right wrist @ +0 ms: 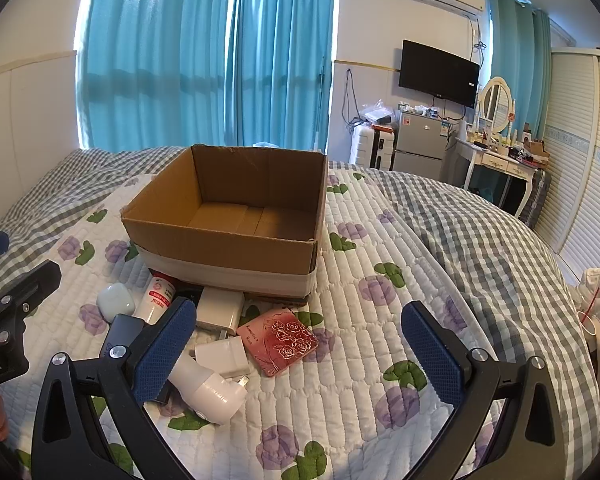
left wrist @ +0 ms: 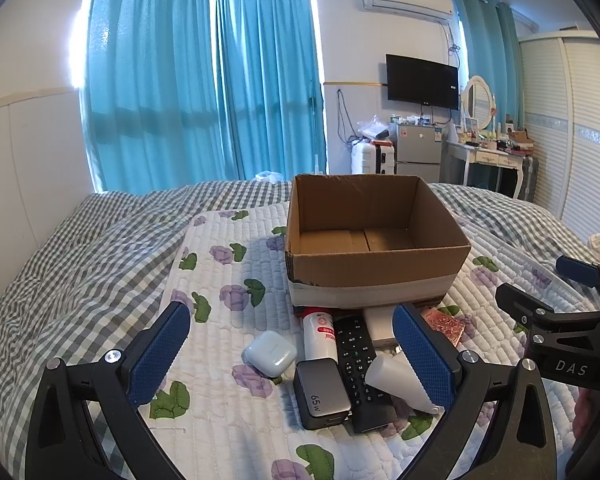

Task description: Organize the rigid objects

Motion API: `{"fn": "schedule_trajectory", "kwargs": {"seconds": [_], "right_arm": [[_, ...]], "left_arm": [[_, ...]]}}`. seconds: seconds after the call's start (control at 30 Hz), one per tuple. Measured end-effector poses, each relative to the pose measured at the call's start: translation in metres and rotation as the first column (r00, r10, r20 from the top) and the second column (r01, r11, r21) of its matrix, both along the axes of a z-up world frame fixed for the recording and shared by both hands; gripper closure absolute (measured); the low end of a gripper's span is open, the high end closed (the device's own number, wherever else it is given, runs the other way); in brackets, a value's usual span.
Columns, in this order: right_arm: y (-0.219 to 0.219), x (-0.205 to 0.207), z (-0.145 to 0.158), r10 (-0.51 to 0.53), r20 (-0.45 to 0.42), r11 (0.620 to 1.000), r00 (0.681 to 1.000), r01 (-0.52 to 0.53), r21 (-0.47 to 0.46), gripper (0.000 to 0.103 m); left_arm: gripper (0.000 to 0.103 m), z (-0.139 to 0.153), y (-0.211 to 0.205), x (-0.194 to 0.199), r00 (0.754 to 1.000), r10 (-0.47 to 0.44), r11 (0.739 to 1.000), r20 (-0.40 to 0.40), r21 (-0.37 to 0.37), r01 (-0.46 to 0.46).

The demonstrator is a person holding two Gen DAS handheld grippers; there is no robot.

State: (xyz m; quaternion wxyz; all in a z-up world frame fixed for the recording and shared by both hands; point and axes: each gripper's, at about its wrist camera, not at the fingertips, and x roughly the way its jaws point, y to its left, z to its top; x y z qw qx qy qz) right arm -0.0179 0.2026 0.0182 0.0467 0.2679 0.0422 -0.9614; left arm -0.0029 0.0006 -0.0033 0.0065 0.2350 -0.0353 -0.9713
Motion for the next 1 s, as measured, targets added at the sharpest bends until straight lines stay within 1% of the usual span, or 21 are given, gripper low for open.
{"fn": "schedule_trajectory", "kwargs": {"seconds": [0.8,1.0], "right_arm": [[0.0001,0.0006,-0.0007,0.004,0.005,1.0,1.0,-0.004,0.004,0.0],[-0.0034,-0.0002,0.0031,0.01,0.024,1.0,1.0,-0.01,0.007,0.0]], "left_arm": [[0.0,0.0001,-0.0001,-0.0003,1.0,0.0,1.0,0.001,0.0,0.0],[0.0,0.0083,0.0009,0.0014,1.0,0.023,1.0,0.005,0.004,-0.023]]}}
